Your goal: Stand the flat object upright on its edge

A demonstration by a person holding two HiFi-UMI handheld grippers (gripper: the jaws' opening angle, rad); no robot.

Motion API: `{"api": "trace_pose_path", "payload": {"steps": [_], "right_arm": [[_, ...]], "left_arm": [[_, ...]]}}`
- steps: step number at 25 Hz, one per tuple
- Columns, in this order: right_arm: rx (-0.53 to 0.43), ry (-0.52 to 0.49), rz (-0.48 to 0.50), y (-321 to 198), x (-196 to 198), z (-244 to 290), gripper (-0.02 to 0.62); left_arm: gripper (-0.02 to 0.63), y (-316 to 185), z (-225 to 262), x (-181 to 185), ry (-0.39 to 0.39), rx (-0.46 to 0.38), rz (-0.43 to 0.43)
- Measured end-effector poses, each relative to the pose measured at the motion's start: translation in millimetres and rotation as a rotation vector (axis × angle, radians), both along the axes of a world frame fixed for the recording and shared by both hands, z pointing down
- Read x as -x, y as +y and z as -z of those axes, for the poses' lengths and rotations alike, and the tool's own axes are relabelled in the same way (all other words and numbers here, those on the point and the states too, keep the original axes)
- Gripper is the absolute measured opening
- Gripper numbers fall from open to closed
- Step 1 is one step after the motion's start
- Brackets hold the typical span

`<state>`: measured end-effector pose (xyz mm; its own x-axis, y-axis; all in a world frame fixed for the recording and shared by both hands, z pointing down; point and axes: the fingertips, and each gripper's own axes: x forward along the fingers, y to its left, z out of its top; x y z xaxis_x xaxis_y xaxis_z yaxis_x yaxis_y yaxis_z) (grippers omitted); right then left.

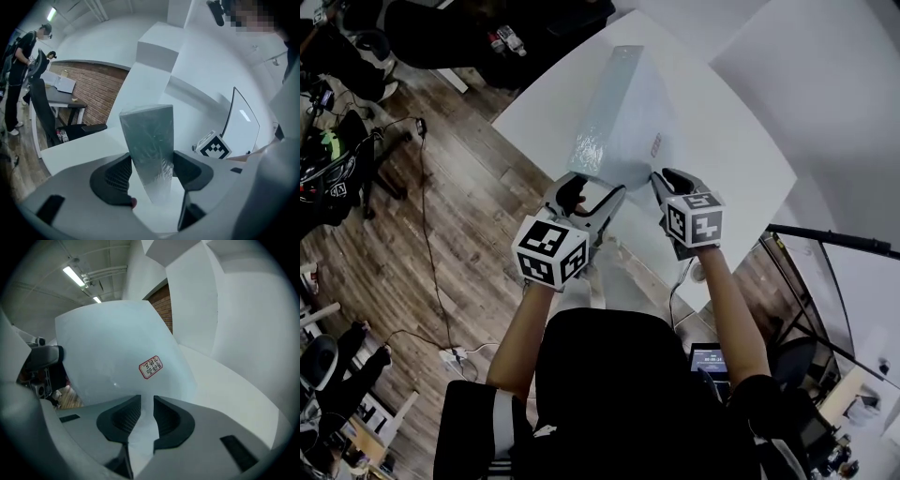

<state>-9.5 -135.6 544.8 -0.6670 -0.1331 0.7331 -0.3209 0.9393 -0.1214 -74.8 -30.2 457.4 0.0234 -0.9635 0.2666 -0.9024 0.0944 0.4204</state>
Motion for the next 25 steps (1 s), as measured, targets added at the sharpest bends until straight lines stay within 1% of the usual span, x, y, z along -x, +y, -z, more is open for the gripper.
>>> {"api": "trace_pose_path", "payload": {"steps": [5,12,18,21,25], "right_arm": [[-0.009,0.052,0.007,-2,-16,-8,0.095],[0.011,0.048,-0.048,-7,-32,-3,0.086],[0.011,-0.010,-0.080,-12,-40,5,0.084],[0.002,-0.043,-0.088,-13,-43,14,0.084],[-0.007,-0.061,-0.107,-16,-47,20,0.084]], "left_arm": [[0.282,-12,12,-16,-0.063,-0.007,-0.048],[0.278,-27,23,-41,-0.151,-0.007,-0.125],[0.278,-38,26,-60,-0.223,-0.019,-0.176],[0.278,-42,27,-68,-0.242,-0.018,-0.203],[0.278,-49,30,-76,-0.265,-0.028,-0.248]]}}
